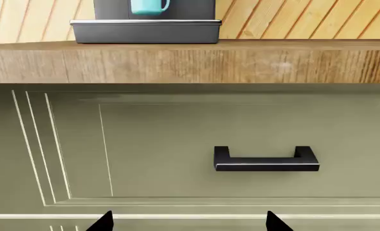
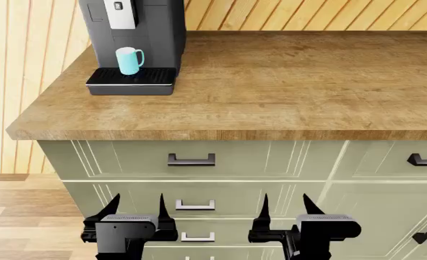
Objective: Pick the mug from under the coffee machine dispenser and place it on the counter.
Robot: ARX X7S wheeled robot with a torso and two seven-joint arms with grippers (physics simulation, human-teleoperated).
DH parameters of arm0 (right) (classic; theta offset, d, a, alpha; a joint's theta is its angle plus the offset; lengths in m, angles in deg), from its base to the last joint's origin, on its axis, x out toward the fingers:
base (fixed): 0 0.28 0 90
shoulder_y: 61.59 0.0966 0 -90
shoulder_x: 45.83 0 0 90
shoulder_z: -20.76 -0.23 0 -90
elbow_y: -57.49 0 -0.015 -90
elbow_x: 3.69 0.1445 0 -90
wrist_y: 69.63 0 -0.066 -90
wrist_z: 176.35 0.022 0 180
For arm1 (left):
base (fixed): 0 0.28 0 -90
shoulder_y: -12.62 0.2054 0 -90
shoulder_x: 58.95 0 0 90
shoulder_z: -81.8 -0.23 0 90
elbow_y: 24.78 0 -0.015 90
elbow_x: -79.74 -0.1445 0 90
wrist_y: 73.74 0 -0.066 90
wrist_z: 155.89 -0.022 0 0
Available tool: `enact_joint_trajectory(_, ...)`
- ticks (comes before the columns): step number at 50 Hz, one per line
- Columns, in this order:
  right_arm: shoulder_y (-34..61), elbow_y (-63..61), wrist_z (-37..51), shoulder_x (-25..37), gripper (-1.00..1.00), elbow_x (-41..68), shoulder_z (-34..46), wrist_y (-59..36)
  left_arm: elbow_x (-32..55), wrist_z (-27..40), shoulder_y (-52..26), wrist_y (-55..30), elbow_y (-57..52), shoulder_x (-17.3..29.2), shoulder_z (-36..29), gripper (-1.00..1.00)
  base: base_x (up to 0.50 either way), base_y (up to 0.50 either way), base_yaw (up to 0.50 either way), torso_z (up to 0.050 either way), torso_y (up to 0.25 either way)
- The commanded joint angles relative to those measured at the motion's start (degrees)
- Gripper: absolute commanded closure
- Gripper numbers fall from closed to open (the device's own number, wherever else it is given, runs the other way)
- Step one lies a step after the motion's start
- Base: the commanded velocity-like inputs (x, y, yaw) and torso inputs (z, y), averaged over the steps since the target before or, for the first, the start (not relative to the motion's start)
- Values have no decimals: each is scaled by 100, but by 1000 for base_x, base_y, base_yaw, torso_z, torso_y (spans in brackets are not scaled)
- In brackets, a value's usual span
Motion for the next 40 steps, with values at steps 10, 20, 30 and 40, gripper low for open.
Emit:
enact_joint_trajectory(10,-12,5,224,251,-100,296,329,60,595,290,-15,-206,11,217,-205,-100,0,0,0,0,0)
enact_joint_trajectory(20,-17,-27,366,355,-100,351,458,16,587,512,-38,-104,36,329,-336,-100,0,0,0,19,0)
enact_joint_trajectory(30,-16,-69,488,431,-100,381,555,7,615,687,-57,-146,29,405,-408,-100,0,0,0,50,0)
enact_joint_trajectory(40,-20,-116,571,501,-100,417,641,-5,609,852,-120,-185,109,461,-472,-100,0,0,0,50,0)
